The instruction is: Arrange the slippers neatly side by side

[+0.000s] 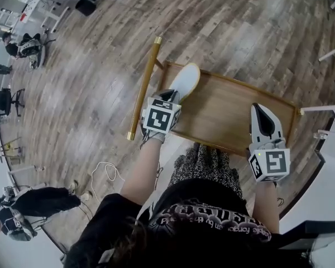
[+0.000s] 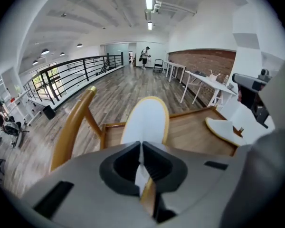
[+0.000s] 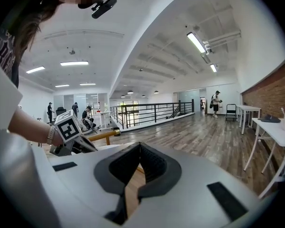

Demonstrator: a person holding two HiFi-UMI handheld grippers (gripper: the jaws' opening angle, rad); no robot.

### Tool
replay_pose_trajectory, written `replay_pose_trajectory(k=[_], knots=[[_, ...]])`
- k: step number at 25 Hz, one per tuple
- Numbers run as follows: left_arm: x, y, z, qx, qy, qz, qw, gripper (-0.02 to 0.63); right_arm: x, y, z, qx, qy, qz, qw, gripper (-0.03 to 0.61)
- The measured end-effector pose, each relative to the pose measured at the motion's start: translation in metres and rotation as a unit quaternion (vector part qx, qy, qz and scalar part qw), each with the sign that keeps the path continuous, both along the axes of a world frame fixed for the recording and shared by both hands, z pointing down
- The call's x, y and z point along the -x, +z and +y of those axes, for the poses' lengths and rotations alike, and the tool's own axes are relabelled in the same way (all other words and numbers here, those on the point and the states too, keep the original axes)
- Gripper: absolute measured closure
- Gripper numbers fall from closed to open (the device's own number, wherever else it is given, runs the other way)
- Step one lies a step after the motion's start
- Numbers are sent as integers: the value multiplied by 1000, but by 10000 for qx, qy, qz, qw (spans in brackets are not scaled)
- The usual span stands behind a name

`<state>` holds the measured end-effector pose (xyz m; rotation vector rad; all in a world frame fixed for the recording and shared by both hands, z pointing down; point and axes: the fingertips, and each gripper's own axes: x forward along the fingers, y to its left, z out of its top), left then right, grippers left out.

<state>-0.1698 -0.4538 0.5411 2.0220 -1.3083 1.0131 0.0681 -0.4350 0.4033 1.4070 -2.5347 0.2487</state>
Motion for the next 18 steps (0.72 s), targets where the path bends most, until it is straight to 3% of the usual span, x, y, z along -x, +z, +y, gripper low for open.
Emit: replay_pose_trajectory(k=[4,10,18], knots=[[20,14,-2,91,-343,-24,9994,603,11,-1,-3,20,-55,34,10000,574],[14,63,-5,349,-583,62,9977,603,10,3,-3,62,4,159,9999,574],[14,80,-13,283,-821,306,9958,601,-8,13,-1,198,220,256,9992,574]])
